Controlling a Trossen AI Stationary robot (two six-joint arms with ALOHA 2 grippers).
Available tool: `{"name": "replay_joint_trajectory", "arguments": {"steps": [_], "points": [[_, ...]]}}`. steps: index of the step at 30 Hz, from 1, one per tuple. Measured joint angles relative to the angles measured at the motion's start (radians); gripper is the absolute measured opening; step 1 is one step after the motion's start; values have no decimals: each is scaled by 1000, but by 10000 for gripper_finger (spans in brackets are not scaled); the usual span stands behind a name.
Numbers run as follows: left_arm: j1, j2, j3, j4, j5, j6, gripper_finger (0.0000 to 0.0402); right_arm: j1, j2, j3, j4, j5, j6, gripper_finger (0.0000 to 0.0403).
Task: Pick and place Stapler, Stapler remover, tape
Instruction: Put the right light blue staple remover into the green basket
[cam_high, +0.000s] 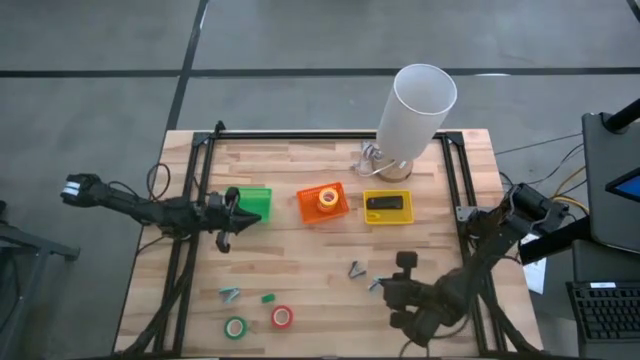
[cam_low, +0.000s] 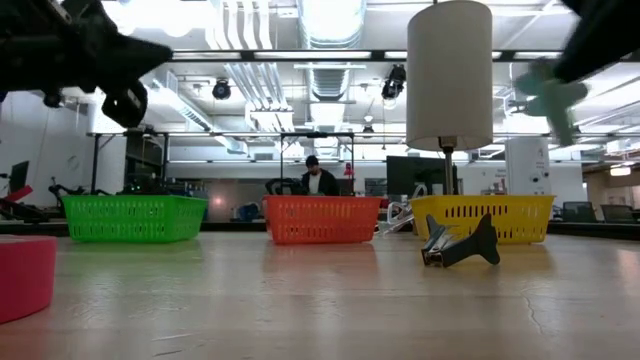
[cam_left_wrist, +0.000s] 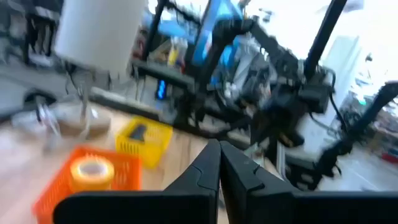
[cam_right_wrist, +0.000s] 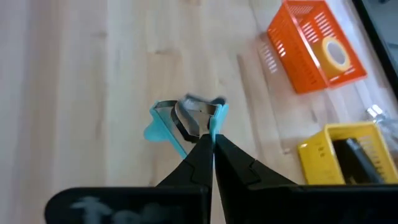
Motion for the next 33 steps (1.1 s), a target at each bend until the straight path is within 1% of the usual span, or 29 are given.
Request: {"name": "replay_joint_trajectory", "arguments": {"steps": [2,3,7,10,11,13,15,18,20,22,27,29,33], "points": [[0,13,-1,45,-37,10,10,-28,0,0,14,0,-31,8],[0,22,-1,52,-28,10,10,-42,0,-1,18,-1,-45,8],[-13,96,-1,146,73,64,10,-92,-2,-1,52,-4,-96,8],[-44,193,21,302,200,128,10,-119,-6,-2,93,-8,-150,8],[-58,232,39,349,222,148,10,-125,-8,-2,103,-13,-167,8],[-84,307,83,366,213,195,10,-138,-15,-2,128,-33,-195,8],[-97,393,140,352,164,245,13,-146,-31,-2,151,-40,-204,8],[-101,542,235,332,101,295,33,-155,-53,-2,174,-39,-226,8],[-103,648,294,306,92,317,53,-157,-71,-2,179,-39,-241,8],[-109,739,371,333,92,332,76,-156,-99,-2,184,-38,-244,8],[-131,936,517,318,70,405,126,-142,-170,-2,208,-48,-247,8],[-140,1001,581,330,68,467,138,-139,-192,-2,235,-45,-247,8],[-150,1130,696,314,48,511,146,-139,-219,-2,277,-33,-265,8]]}}
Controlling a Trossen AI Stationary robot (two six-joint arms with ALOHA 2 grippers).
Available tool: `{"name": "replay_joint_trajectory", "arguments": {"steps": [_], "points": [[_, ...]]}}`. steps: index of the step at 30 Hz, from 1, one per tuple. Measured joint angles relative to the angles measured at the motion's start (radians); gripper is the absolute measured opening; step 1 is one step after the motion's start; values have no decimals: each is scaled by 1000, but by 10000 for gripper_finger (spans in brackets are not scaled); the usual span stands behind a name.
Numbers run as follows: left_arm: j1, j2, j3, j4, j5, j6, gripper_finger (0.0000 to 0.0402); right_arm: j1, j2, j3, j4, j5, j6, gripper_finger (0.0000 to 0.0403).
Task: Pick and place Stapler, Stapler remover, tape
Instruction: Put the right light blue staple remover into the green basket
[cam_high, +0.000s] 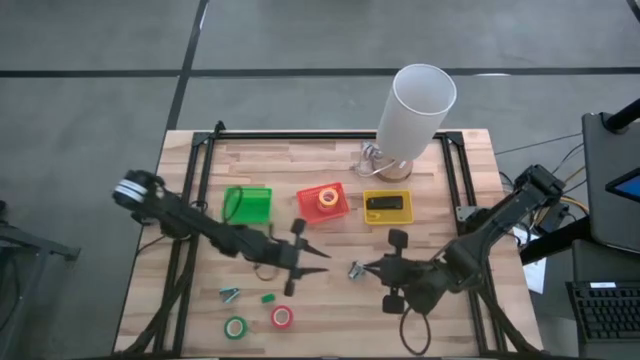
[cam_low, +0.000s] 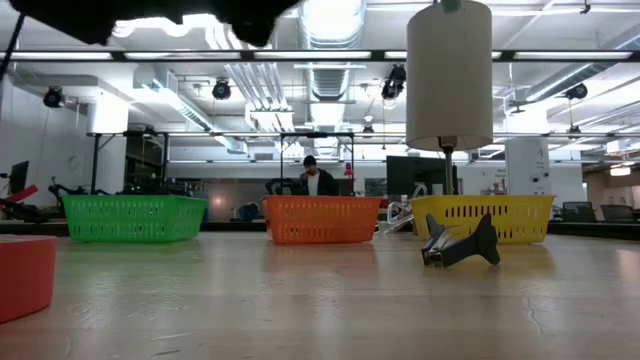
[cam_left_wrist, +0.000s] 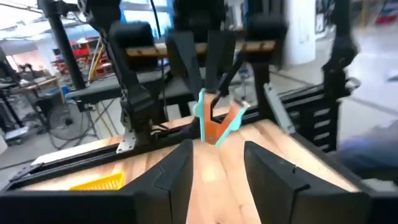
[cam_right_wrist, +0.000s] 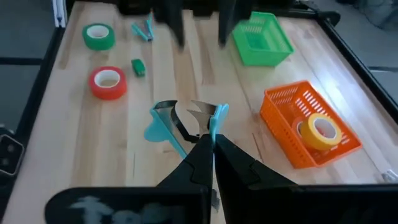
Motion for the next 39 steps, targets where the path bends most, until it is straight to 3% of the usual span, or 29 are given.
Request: {"name": "replay_joint_trajectory", "arguments": {"steps": [7,30,39], "points": [[-26,99,104,-26,-28,27,147,0,-2,-1,22,5,-11,8],[-35,156,178,-28,-63,0,146,-13,0,-10,48,49,-8,8],[-32,156,182,-27,-66,-24,102,-13,0,-27,121,48,-43,8]]}}
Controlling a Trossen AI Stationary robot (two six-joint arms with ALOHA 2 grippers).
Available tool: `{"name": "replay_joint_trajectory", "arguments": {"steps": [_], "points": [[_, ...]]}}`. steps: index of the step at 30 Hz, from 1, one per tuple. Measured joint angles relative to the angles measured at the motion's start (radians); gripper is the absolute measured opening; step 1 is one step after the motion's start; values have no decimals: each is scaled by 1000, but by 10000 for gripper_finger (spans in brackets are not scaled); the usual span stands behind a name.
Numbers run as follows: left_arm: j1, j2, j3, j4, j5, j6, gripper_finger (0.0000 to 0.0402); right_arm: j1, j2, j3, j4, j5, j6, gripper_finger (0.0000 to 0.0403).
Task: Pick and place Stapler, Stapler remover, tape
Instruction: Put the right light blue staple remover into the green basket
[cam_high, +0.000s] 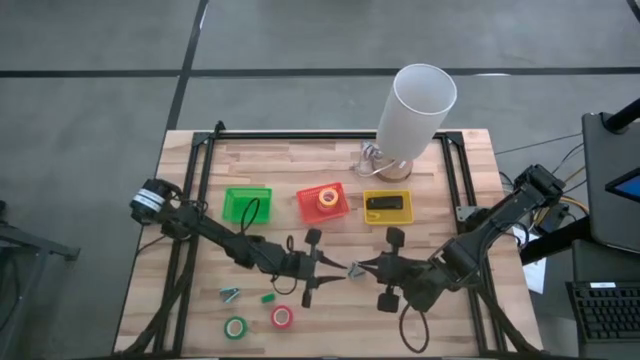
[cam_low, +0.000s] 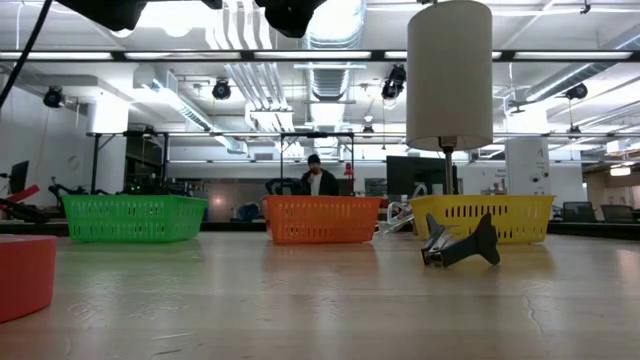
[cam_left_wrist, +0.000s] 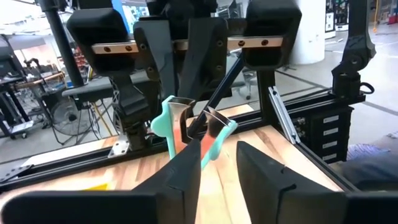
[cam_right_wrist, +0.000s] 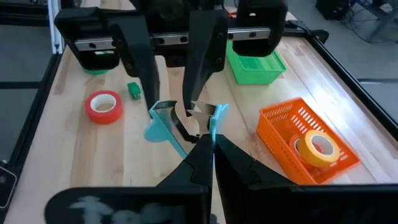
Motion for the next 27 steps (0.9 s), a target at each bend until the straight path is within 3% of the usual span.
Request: {"name": "replay_joint_trajectory", "arguments": {"steps": [17,27], "points": [[5,1,1,-21,0,-21,10,-6,0,-9,8,-1,-4,8],[5,1,1,-18,20,-16,3,-6,-1,-16,12,-2,-3,9]]}}
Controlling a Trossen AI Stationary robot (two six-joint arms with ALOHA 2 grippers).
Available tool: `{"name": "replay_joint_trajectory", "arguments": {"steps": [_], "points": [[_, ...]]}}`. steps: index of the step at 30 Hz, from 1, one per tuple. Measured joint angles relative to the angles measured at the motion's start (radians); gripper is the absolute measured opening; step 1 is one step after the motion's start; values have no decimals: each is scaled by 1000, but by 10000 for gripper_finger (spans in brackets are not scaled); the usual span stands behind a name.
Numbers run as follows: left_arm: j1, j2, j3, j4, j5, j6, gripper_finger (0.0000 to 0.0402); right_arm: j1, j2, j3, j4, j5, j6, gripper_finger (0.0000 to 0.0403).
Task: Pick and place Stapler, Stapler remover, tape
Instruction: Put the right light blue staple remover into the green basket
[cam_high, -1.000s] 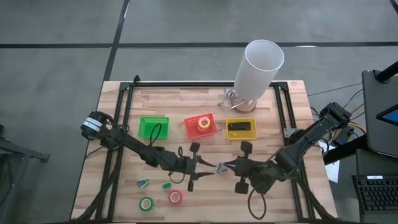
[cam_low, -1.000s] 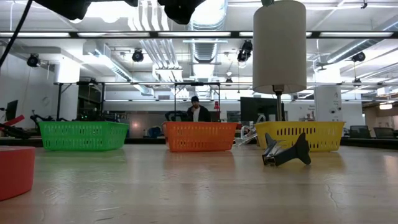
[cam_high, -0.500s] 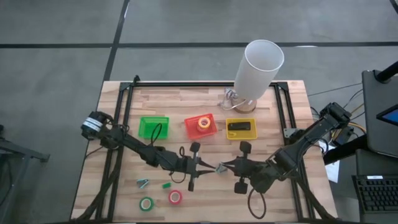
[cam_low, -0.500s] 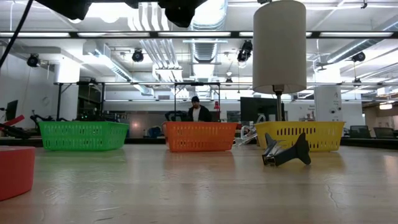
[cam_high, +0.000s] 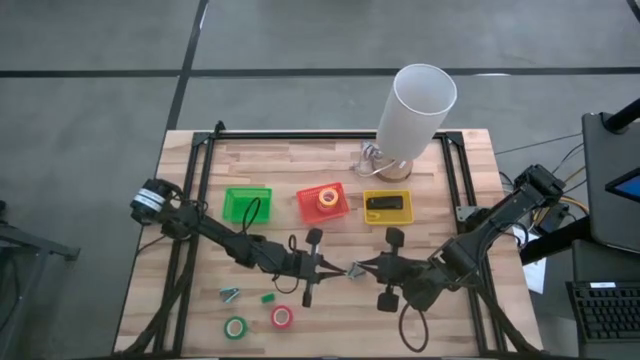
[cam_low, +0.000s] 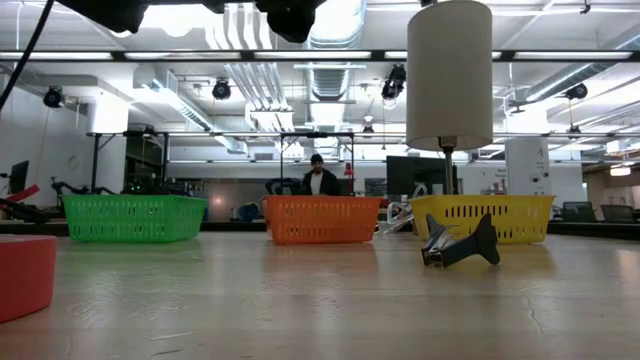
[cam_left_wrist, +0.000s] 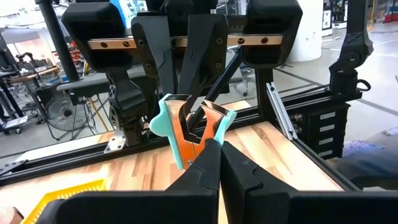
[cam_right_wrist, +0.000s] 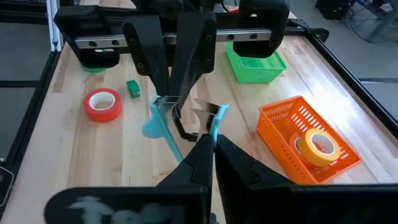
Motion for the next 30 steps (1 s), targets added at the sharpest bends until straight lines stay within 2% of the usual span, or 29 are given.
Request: {"name": "replay_joint_trajectory", "arguments": {"steps": [8,15,20,22,25,27,30], "points": [[0,0,0,-21,4,1,2,0,0,0,0,-11,-1,22],[-1,0,-18,-41,1,-10,1,0,0,0,1,-33,7,95],[-3,-12,-37,-74,-48,-34,1,7,0,0,-7,-35,-7,138],[-6,-30,-49,-125,-112,-66,1,17,0,0,-7,-46,-5,149],[-20,-79,-57,-281,-344,-232,1,37,0,-2,-1,-45,47,157],[-36,-123,-62,-441,-502,-335,1,51,1,-6,-1,-42,85,159],[-63,-179,-63,-676,-659,-456,1,74,8,-17,3,-10,108,159]]}}
